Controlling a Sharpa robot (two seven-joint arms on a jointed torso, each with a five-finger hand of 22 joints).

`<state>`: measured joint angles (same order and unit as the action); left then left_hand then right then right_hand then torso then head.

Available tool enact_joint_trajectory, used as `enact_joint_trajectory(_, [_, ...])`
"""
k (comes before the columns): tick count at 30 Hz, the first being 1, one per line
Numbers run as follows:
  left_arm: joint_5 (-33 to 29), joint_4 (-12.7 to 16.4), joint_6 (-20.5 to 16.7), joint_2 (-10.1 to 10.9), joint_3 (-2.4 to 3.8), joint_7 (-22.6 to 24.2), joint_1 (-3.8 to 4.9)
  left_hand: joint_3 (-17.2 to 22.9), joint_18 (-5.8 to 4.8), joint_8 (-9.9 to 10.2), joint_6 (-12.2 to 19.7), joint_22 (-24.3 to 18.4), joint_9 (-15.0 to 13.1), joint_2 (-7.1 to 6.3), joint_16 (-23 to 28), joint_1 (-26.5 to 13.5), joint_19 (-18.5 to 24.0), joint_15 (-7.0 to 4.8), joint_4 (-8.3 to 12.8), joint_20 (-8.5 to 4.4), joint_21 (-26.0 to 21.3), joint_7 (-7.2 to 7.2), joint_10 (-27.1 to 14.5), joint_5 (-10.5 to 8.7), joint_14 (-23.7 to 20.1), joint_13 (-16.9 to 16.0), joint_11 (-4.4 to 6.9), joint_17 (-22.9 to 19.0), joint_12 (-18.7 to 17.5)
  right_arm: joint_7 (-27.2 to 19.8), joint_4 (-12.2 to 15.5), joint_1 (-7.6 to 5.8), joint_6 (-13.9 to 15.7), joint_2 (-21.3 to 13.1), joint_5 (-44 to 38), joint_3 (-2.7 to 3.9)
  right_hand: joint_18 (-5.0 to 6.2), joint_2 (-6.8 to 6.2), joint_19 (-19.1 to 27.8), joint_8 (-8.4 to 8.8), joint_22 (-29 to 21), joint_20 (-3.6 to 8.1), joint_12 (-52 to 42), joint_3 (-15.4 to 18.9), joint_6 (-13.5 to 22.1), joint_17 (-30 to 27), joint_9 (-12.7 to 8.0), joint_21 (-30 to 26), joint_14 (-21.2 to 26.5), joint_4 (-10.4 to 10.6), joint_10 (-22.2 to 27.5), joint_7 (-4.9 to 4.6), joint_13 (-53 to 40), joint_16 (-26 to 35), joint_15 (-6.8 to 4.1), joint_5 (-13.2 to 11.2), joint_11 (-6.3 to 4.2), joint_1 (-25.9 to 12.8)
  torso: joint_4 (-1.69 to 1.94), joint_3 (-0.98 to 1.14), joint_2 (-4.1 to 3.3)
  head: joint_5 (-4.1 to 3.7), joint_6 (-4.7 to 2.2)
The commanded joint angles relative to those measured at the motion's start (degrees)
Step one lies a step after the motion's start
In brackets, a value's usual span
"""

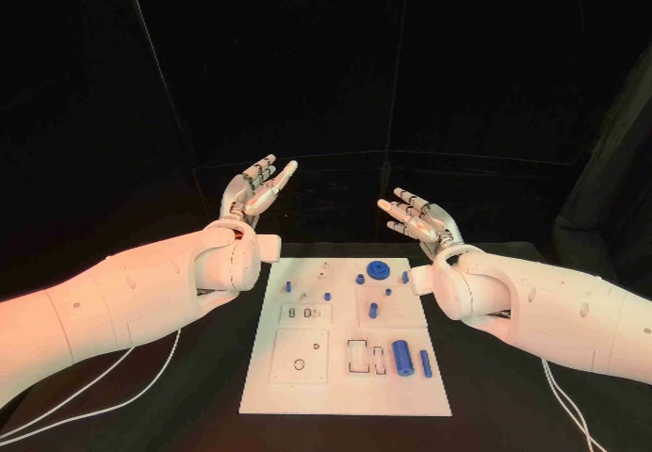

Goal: Assemble the parts on the task board

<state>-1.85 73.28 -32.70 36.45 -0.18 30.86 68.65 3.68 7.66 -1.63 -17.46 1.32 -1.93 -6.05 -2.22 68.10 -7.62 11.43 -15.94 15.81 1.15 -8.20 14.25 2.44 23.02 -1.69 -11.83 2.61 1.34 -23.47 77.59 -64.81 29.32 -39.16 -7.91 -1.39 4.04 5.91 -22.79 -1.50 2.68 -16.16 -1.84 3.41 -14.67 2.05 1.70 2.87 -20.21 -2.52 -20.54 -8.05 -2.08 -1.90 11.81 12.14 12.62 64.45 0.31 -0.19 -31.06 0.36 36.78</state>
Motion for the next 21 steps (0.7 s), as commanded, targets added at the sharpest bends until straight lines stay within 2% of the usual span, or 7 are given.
enact_joint_trajectory(1, [-0.64, -0.81, 5.71, -0.38, 0.01, 2.69, 0.40, 0.18, 1.22, -0.39, -1.02, 0.12, -0.15, -0.14, -0.39, 2.21, -0.31, 0.22, -0.75, 0.77, 0.28, -5.79, 0.97, 0.33, 1.11, -0.13, -0.30, 0.15, 0.43, 3.91, -1.63, -0.71, -10.60, 0.70, -6.67, -0.11, 3.13, 0.49, -8.94, -0.97, 0.90, -0.51, -1.05, -0.34, -6.91, 0.68, 0.65, 1.81, -10.47, -3.33, -9.71, -7.00, -0.65, -1.09, 0.49, -0.21, 0.66, 7.14, 0.01, -0.01, 0.01, 0.00, 0.01])
enact_joint_trajectory(8, [-0.64, -0.83, 5.73, -0.39, 0.01, 2.69, 0.41, 0.23, 1.27, -0.49, -1.40, 0.18, -0.22, -0.07, -0.48, 2.32, -0.58, 0.26, -0.76, 0.80, 0.37, -5.94, 1.23, 0.33, 1.43, -0.17, -0.42, 0.21, 0.49, 5.09, -3.35, -1.38, -13.73, 1.47, -8.51, -0.29, 4.64, 0.47, -14.20, -1.86, 1.19, -0.54, -1.66, -0.38, -17.78, 1.23, 1.30, 2.86, -21.35, -5.77, -20.17, -5.63, -1.17, -1.87, -0.22, -0.63, 0.14, 9.63, 0.01, -0.01, 0.01, 0.00, 0.01])
enact_joint_trajectory(9, [-0.81, -2.01, 6.22, 0.18, -0.07, 2.58, 0.37, 0.23, 1.27, -0.49, -1.40, 0.18, -0.22, -0.07, -0.48, 2.32, -0.58, 0.26, -0.76, 0.80, 0.37, -5.94, 1.23, 0.33, 1.43, -0.17, -0.42, 0.21, 0.49, 2.98, -4.98, -1.40, -9.98, -0.04, -15.23, -0.29, 4.75, 0.52, -14.72, -1.82, 1.22, -0.53, -1.66, -0.36, -18.49, 1.27, 1.31, 2.96, -22.24, -5.93, -21.04, -5.54, -1.20, -1.87, -0.19, -0.65, 0.18, 9.74, 0.01, 0.15, -0.28, -0.41, 0.74])
enact_joint_trajectory(10, [-0.81, -1.96, 6.27, 0.26, -0.10, 2.55, 0.34, 0.25, 1.27, -0.53, -1.57, 0.20, -0.24, -0.04, -0.52, 2.39, -0.65, 0.29, -0.76, 0.83, 0.41, -6.00, 1.37, 0.33, 1.59, -0.19, -0.48, 0.24, 0.52, 2.90, -5.04, -1.40, -9.68, -0.11, -15.75, -0.29, 4.91, 0.55, -15.67, -1.79, 1.29, -0.54, -1.72, -0.34, -19.50, 1.33, 1.34, 3.18, -23.59, -6.13, -22.39, -5.41, -1.26, -1.93, -0.20, -0.68, 0.27, 9.89, 0.00, 0.18, -0.28, -0.49, 0.94])
enact_joint_trajectory(15, [-0.81, -1.61, 6.78, 0.73, -0.21, 2.51, 0.19, 0.35, 1.22, -0.67, -2.29, 0.31, -0.34, 0.19, -0.69, 2.64, -1.12, 0.42, -0.72, 0.87, 0.58, -6.26, 2.13, 0.32, 2.48, -0.28, -0.73, 0.37, 0.64, 2.59, -5.42, -1.40, -8.47, -0.44, -17.94, -0.29, 5.21, 0.76, -18.06, -1.78, 1.40, -0.55, -2.05, -0.30, -23.84, 1.55, 1.53, 3.83, -28.78, -6.98, -28.38, -5.09, -1.54, -2.13, -0.22, -0.72, 0.40, 10.44, -0.03, 0.29, -0.55, -0.61, 0.84])
enact_joint_trajectory(18, [-0.81, -1.09, 7.14, 1.31, -0.23, 2.60, 0.15, 0.42, 1.15, -0.80, -2.97, 0.39, -0.42, 0.39, -0.86, 2.82, -1.52, 0.54, -0.68, 0.89, 0.74, -6.48, 2.88, 0.32, 3.35, -0.36, -0.94, 0.48, 0.75, 2.58, -5.53, -1.40, -7.86, -0.72, -19.28, -0.28, 5.75, 0.80, -19.53, -2.10, 1.55, -0.50, -2.37, -0.34, -27.30, 1.60, 1.76, 4.49, -30.69, -7.53, -30.57, -5.50, -1.60, -2.41, -0.82, -0.81, -0.36, 10.91, -0.05, 0.32, -0.97, -0.76, 0.75])
enact_joint_trajectory(21, [-0.81, -0.35, 7.38, 2.13, -0.25, 2.87, 0.14, 0.73, 0.69, -1.75, -7.34, 1.05, -0.95, 1.19, -2.82, 3.86, -4.87, 1.19, -0.32, 1.02, 1.93, -7.32, 7.98, 0.36, 11.44, -0.88, -1.86, 1.54, 1.72, 2.68, -5.68, -1.42, -7.47, -0.99, -21.36, -0.26, 6.38, 0.85, -21.65, -2.56, 1.74, -0.35, -2.92, -0.49, -32.30, 1.65, 2.04, 5.48, -33.49, -8.32, -33.05, -5.36, -1.61, -2.96, -1.69, -0.83, -1.17, 11.62, -0.12, 0.36, -1.43, -0.86, 0.73])
